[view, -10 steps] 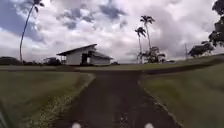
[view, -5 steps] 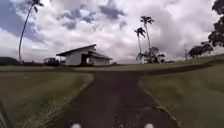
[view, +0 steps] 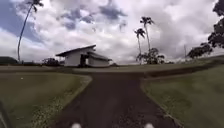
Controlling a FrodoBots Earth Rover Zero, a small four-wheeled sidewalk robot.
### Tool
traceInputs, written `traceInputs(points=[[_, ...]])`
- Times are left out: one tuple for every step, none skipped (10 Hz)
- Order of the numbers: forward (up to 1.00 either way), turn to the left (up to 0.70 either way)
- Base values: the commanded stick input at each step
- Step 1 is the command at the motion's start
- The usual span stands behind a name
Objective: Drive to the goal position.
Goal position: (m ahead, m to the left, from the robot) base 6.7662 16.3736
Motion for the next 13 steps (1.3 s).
traceInputs(points=[[0.70,0.00],[0.70,0.00],[0.70,0.00],[0.70,0.00],[0.70,0.00],[0.70,0.00],[0.70,0.00],[0.70,0.00],[0.70,0.00],[0.70,0.00],[0.70,0.00],[0.70,0.00],[0.70,0.00]])
